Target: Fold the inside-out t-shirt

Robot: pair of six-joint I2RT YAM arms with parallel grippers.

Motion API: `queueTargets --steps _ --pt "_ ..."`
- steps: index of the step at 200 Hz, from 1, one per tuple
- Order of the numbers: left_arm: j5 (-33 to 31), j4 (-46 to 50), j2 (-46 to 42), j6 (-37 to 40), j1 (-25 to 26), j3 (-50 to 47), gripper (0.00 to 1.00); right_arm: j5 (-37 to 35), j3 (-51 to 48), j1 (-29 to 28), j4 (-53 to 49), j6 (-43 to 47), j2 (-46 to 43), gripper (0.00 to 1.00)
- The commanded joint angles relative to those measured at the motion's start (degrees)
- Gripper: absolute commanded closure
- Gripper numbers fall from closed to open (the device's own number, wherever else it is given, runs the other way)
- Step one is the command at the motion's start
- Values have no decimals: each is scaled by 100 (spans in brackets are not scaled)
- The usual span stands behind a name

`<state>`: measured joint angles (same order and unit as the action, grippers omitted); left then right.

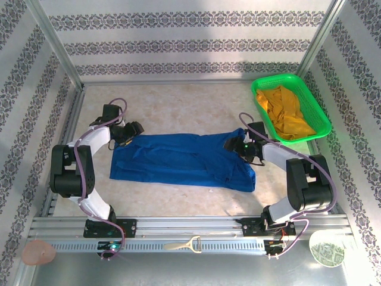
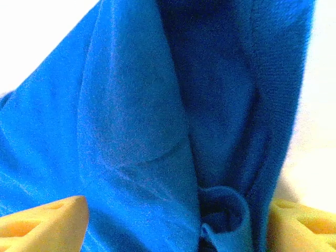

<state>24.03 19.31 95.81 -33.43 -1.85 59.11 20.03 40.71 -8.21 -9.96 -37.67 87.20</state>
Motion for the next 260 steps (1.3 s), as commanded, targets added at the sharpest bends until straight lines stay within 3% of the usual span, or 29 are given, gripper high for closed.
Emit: queueTargets --steps 1,11,32,60,122,191,223,260 --pt "143 69 87 16 51 154 30 -194 -161 -57 81 -188 122 23" --pt "160 55 109 12 53 164 30 -298 -223 -57 106 -248 118 27" --pt "131 93 130 63 53 209 30 -444 -256 -78 169 -418 96 48" --pt "42 235 181 217 53 293 30 -362 -154 -55 144 -474 55 100" --pt "95 193 445 325 205 14 30 -346 143 557 -625 -506 -662 100" --pt "3 -265 -36 -419 1077 -607 30 -686 1139 869 -1961 -159 -814 100" --pt "-363 145 -135 -260 1051 -93 29 -707 1620 505 -2283 -305 -842 100" --pt "-482 638 8 -25 869 618 25 -1135 2046 -444 -2588 -804 -881 100"
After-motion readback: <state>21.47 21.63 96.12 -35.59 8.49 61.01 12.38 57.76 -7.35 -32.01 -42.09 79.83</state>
